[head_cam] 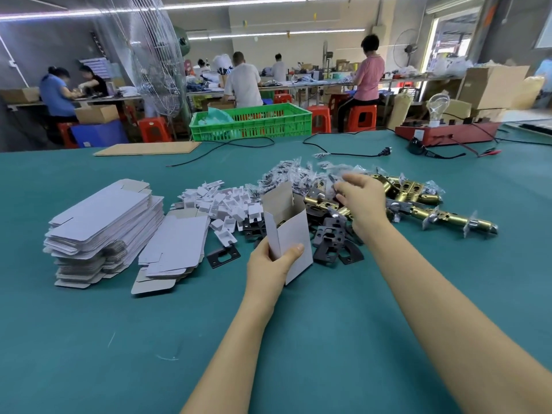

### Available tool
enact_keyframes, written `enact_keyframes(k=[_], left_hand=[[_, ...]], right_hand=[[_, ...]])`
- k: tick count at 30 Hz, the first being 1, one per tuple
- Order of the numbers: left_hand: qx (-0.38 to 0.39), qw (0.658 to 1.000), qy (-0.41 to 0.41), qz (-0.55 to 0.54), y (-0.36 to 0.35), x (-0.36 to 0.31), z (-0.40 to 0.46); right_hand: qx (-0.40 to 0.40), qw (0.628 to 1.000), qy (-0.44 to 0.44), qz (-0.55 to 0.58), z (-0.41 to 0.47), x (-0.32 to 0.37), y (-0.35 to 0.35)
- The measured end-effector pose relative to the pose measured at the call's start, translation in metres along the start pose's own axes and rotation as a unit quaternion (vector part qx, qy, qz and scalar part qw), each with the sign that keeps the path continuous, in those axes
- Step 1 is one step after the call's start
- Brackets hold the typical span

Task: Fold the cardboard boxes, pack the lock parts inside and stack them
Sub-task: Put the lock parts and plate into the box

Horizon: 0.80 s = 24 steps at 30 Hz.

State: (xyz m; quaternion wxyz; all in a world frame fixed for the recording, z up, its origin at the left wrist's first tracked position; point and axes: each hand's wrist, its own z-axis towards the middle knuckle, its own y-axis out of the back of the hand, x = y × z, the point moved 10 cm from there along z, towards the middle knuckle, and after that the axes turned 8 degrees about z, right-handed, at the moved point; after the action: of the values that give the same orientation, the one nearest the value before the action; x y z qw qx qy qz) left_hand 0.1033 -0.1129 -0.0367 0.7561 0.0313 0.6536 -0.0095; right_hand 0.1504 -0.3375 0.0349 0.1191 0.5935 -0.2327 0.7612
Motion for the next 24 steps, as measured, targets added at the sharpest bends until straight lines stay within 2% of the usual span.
enact_keyframes(k=[3, 10, 13, 16, 20, 22, 24], left_hand=[[-0.008, 1.000, -0.007, 0.018, -0.001, -0.003, -0.002], [-0.008, 1.000, -0.008, 0.029, -0.007, -0.006, -0.006], [0.013, 1.000, -0.011, 0.024, -0.014, -0.008, -0.008], [0.045, 0.999, -0.018, 0.011, -0.022, -0.012, -0.011], [0.111, 0.993, -0.030, 0.036, -0.041, -0.017, -0.017], [0.127, 0.988, -0.042, 0.071, -0.048, -0.018, -0.020], [0.136, 0.985, -0.053, 0.088, -0.051, -0.019, -0.022]], right_hand=[[-0.025, 0.991, -0.079, 0.109, -0.025, 0.000, 0.038], [-0.004, 0.973, -0.136, 0.186, -0.052, 0.021, 0.068], [0.049, 0.985, -0.111, 0.124, -0.058, 0.041, 0.061], [0.105, 0.991, -0.045, 0.074, -0.065, 0.074, 0.052], [0.198, 0.979, 0.016, 0.041, -0.082, 0.108, 0.031], [0.241, 0.969, 0.044, -0.030, -0.093, 0.115, 0.018], [0.277, 0.943, 0.094, -0.161, -0.103, 0.119, 0.006]])
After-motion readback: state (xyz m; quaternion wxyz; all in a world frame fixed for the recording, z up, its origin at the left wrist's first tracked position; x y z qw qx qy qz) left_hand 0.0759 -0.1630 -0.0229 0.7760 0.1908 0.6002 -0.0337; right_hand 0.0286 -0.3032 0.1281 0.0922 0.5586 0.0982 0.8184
